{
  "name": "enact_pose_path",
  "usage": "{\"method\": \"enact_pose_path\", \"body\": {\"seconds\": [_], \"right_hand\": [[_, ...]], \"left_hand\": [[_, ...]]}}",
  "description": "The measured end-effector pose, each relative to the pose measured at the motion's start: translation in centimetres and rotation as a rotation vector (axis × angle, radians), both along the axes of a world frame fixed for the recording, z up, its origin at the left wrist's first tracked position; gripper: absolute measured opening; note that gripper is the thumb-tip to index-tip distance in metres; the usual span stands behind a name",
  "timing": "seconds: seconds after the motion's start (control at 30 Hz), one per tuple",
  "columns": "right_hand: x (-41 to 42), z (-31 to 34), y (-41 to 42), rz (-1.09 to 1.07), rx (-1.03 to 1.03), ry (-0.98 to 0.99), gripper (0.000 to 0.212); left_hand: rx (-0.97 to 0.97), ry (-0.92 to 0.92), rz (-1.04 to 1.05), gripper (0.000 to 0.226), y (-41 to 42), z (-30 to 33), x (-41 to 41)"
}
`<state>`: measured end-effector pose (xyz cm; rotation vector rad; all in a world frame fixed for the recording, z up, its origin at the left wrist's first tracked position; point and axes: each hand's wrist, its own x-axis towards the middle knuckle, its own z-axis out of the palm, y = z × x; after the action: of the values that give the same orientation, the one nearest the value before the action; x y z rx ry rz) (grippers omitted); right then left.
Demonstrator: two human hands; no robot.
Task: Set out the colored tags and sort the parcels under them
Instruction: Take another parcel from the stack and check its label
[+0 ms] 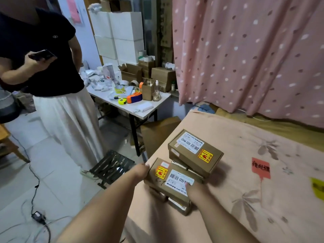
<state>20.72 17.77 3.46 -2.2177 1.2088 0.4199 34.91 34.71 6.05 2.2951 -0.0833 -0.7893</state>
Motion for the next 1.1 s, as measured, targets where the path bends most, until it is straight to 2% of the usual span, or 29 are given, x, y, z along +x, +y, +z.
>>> {"method": "enact_pose_path", "body": {"seconds": [0.17, 0.33, 0.43, 0.6, 0.67, 0.73, 0.8, 0.83, 0.87, 0.93, 1.0, 1.1], "right_hand": [[0.6, -5.7, -1.1, -0.157, 0.069, -0.102, 0.064], [0.9, 0.2, 2.1, -0.328, 0.242, -0.287, 0.048], [1.9, 2.2, 3.6, -0.431, 0.368, -0.404, 0.042], [3.2, 5.4, 6.1, -0.467, 0.477, -0.460, 0.038], [3.6, 5.9, 6.9, -0.489, 0.626, -0.571, 0.045], [3.5, 6.7, 7.1, -0.498, 0.768, -0.615, 0.068], [3.0, 8.3, 7.0, -0.444, 0.941, -0.628, 0.092], [2.8, 8.7, 6.8, -0.390, 1.001, -0.629, 0.096], [2.6, 9.4, 6.6, -0.346, 1.034, -0.622, 0.094], [2.2, 10.7, 6.4, -0.267, 1.035, -0.639, 0.067], [2.2, 11.5, 6.0, -0.272, 1.043, -0.705, 0.046], [2.5, 12.4, 5.4, -0.376, 1.143, -0.862, 0.046]], "left_hand": [[-0.137, 0.122, 0.078, 0.024, -0.7, -3.0, -0.6], [-0.221, 0.196, 0.216, 0.023, 0.1, -3.8, -0.6], [-0.267, 0.192, 0.381, 0.023, 0.9, -3.2, 0.2], [-0.394, 0.065, 0.648, 0.023, 3.3, 0.1, 1.2], [-0.493, 0.036, 0.720, 0.024, 4.3, 1.9, 1.1], [-0.604, 0.015, 0.751, 0.030, 5.2, 3.7, 1.4], [-0.698, -0.028, 0.753, 0.054, 5.9, 4.6, 2.4], [-0.740, -0.030, 0.755, 0.065, 6.1, 4.6, 3.2], [-0.793, -0.035, 0.754, 0.067, 6.1, 4.8, 3.8], [-0.865, -0.051, 0.707, 0.054, 5.3, 8.0, 2.4], [-0.920, -0.040, 0.565, 0.040, 4.0, 10.6, 0.9], [-0.965, 0.035, 0.256, 0.033, 2.0, 12.7, -1.2]]}}
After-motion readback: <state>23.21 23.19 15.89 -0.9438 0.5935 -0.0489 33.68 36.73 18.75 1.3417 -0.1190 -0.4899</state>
